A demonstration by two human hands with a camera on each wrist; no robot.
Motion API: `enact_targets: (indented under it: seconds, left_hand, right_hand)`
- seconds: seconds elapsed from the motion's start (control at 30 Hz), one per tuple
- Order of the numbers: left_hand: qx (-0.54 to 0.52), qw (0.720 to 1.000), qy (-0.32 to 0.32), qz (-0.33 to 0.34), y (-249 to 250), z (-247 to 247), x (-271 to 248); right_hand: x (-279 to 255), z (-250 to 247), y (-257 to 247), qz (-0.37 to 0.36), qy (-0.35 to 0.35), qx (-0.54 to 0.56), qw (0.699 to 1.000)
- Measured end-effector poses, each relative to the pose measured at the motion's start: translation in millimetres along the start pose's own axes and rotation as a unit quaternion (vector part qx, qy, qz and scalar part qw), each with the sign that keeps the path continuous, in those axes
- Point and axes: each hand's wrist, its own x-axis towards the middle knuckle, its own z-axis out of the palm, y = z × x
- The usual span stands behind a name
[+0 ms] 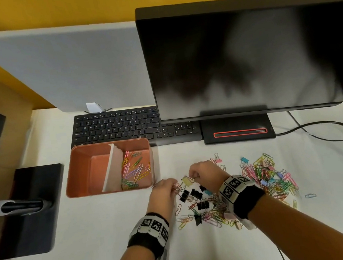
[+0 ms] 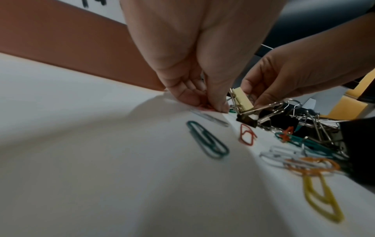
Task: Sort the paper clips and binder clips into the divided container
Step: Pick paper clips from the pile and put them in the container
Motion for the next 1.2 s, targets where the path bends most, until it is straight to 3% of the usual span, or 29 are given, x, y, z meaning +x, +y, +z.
enact_targets:
  seconds: [0.1,0.27,0.5,0.67,0.77,0.87,0.97,1.07,1.2]
  left_hand:
    - [0.004,1.000,-0.010,0.003,-0.5,-2.1,0.9]
    - [-0.024,1.000,0.004,-0.005,1.8,-10.0,-7.2]
    - [-0.026,0.986,0.120,0.110,33.5,-66.4,-56.5]
    - [-0.022,0.968,0.236,0.079,39.3,-136.4,-55.2]
    - [-0.001,0.965,0.261,0.023,26.2,-158.5,-33.9]
    - [0.040,0.972,0.230,-0.009,13.0,-160.4,-25.8]
    - [0.026,0.971,0.226,0.077,13.5,-150.2,-40.9]
    - [-0.001,0.984,0.121,0.132,8.1,-119.7,-61.5]
    - [0.037,0.991,-0.025,0.128,-10.7,-62.2,-67.8]
  right_hand:
    - [-1.0,-1.2,-1.8,0.010,-0.006,-0.006,1.000]
    - [-19.3,-2.4,3.0,0.014,0.070,0.087,0.994]
    - [-52.1,-32.4,-28.8,-0.087,0.190,0.177,0.962]
    - [-36.5,-59.3,-101.8,-0.195,0.215,0.197,0.936]
    - [-18.0,-61.2,-140.7,-0.217,0.216,0.200,0.931]
    - [-9.7,-55.6,-150.7,-0.192,0.197,0.230,0.933]
    - [-18.0,-47.3,-120.3,-0.164,0.204,0.219,0.940]
    - [-35.6,-35.5,-62.0,-0.077,0.207,0.183,0.958]
    - [-52.6,-23.4,3.2,0.047,0.214,0.177,0.960]
